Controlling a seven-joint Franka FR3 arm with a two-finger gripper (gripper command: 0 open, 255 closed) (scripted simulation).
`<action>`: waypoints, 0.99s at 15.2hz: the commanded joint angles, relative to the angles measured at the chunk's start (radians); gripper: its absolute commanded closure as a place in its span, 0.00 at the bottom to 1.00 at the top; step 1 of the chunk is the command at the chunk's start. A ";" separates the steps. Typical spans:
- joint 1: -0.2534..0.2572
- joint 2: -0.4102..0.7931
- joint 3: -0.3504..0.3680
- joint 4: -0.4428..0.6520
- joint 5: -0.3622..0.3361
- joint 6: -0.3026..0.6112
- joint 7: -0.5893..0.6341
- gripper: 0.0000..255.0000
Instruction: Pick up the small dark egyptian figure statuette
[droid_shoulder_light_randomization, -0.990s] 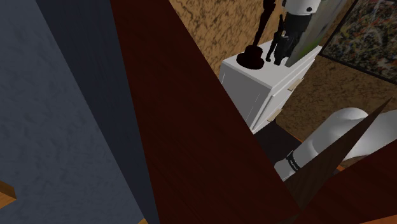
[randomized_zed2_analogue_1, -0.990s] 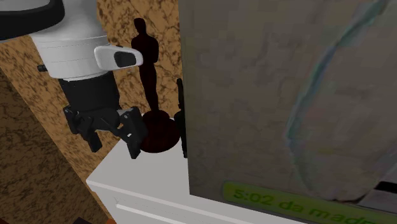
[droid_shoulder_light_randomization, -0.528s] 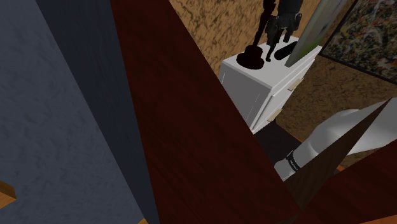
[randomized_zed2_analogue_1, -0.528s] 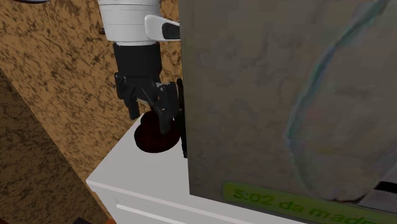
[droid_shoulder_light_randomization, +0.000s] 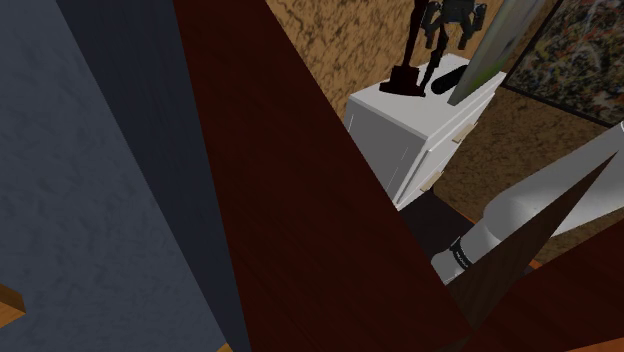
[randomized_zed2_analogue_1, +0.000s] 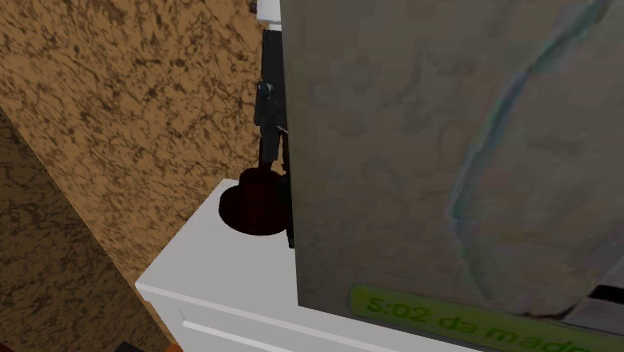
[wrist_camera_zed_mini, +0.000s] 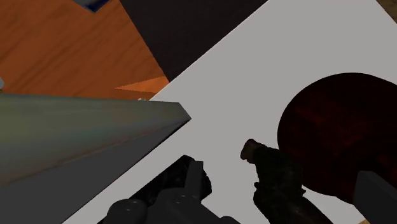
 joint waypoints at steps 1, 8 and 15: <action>-0.007 0.020 -0.007 0.011 0.003 0.104 0.019 0.00; -0.007 -0.008 -0.007 -0.110 0.001 0.197 0.023 0.00; -0.011 0.000 -0.013 -0.089 -0.001 0.184 0.012 1.00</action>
